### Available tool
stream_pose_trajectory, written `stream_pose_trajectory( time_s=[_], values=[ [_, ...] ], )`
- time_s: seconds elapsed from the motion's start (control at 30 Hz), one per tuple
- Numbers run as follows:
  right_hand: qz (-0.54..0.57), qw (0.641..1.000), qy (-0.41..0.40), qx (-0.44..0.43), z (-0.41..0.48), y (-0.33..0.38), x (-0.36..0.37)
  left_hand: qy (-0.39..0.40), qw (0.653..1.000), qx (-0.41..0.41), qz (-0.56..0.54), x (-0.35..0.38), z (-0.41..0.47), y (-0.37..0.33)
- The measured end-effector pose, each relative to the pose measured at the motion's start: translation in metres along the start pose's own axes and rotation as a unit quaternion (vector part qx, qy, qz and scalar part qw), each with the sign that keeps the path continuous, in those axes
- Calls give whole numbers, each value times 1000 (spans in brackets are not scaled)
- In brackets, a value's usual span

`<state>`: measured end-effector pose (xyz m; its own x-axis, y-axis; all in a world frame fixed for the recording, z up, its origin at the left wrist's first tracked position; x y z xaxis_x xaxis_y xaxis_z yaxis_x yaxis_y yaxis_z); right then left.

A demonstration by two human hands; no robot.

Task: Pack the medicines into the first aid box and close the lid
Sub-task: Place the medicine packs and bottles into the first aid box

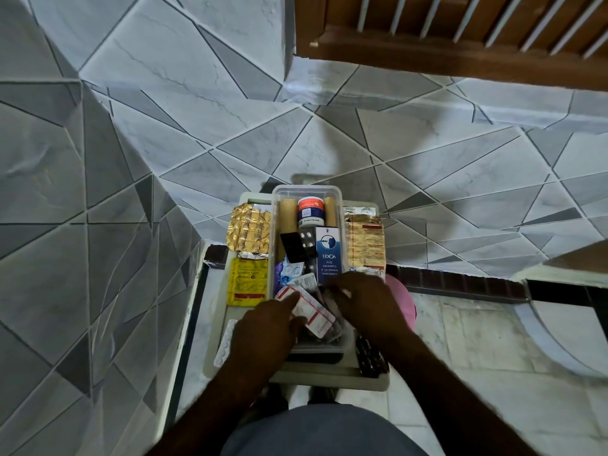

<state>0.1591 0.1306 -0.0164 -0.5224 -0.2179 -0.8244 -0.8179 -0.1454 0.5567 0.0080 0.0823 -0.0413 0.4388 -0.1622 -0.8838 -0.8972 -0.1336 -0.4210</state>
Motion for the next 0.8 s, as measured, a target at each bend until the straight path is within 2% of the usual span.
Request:
stream_pose_trajectory(
  time_s=[0.07, 0.17, 0.27, 0.37, 0.5, 0.67, 0.8],
  values=[
    [57, 995, -52, 63, 1, -25, -24, -43, 996, -25, -68, -18, 1, 10],
    [100, 980, -93, 144, -5, -71, -47, -105, 987, -67, -104, -45, 1, 39],
    [93, 974, -68, 194, -18, -99, -48, -115, 978, -124, -118, -50, -2, 77],
    [71, 974, -10, 217, -39, -106, -28, -81, 977, -171, -99, -38, -10, 106],
    [30, 975, 24, 218, -59, -104, 2, -25, 975, -193, -104, -17, -20, 112],
    [-77, 982, 88, 149, -68, -91, 26, 24, 976, -194, -99, 5, -31, 105],
    [-110, 982, 81, 129, -70, -89, 31, 28, 978, -189, -83, 13, -35, 99]
  ],
)
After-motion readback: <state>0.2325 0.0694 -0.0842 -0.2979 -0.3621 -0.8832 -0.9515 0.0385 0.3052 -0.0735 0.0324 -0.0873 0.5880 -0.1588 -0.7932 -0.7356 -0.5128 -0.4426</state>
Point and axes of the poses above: each hand's wrist, its own z-axis towards the middle knuckle, its own x-axis out of the palm, y = z × x, the point moved 8 cm from there along z, towards the middle knuckle, and after that the axes turned 7 degrees about -y, right-handed, at the moved point
